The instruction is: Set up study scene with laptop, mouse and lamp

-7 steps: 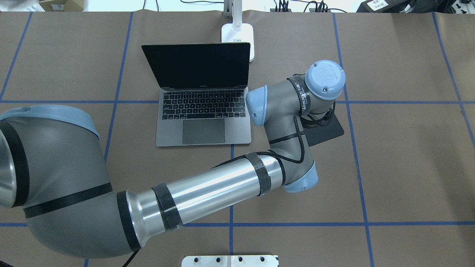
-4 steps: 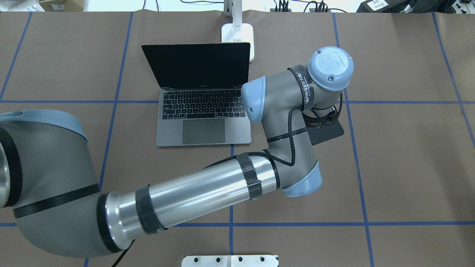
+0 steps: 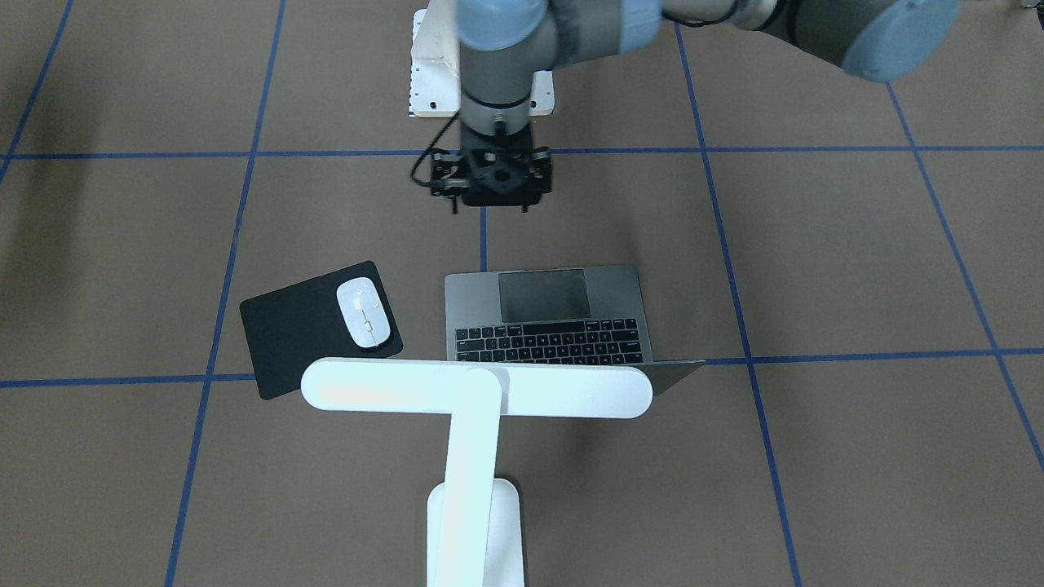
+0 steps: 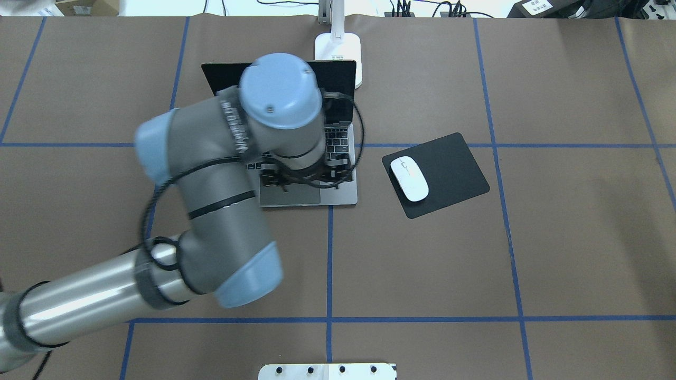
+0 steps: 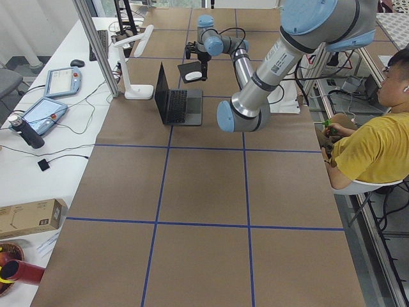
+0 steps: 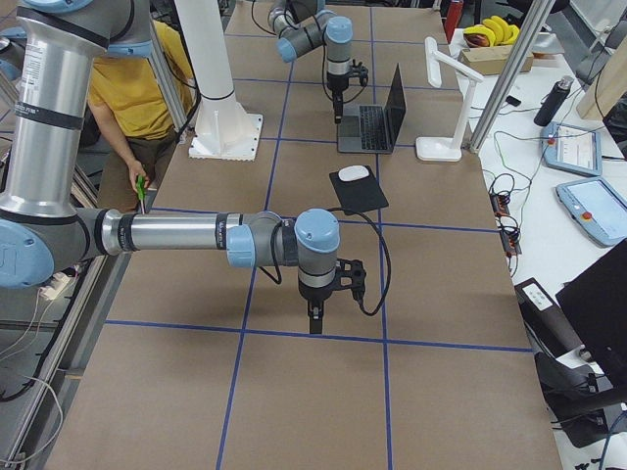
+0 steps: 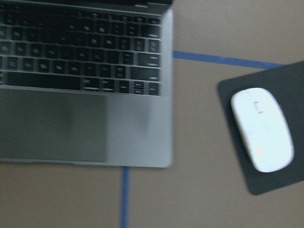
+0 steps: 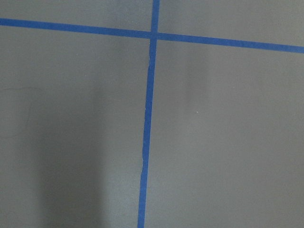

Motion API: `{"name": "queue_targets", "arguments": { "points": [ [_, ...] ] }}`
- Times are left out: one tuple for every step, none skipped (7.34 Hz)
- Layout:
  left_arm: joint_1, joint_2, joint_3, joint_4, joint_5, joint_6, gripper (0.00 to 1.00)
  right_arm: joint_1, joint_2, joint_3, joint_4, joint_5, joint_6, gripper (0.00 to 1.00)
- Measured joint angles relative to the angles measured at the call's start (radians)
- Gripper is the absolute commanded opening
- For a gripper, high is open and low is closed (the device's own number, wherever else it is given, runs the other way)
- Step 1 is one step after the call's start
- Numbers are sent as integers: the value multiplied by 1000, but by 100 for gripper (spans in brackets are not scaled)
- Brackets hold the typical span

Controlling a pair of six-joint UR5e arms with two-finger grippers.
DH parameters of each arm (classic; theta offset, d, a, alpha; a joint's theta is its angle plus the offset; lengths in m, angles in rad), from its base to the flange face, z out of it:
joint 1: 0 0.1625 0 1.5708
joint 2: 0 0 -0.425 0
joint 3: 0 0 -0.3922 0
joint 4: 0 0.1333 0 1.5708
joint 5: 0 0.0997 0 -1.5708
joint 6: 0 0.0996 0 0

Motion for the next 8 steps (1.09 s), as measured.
{"name": "queue_targets", "arguments": {
  "points": [
    [-47,136,-140,30,-1,117,100,0,-2,0,2,0,1,100],
    [-104,256,-233,41,-6,232,100,0,-2,0,4,0,1,100],
    [-177,357,-288,43,-35,357,100,0,-3,1,5,0,1,100],
    [-273,445,-314,41,-93,503,100,0,-3,1,5,-1,0,100],
    [-385,530,-323,39,-151,670,100,0,-3,1,6,-1,0,100],
    [-503,612,-321,35,-204,838,100,0,-2,1,6,-1,-1,100],
    [-622,693,-307,30,-259,998,100,0,-2,1,6,0,-2,100],
    [-735,782,-280,12,-304,1144,100,0,-1,1,6,0,-4,100]
  ]
}}
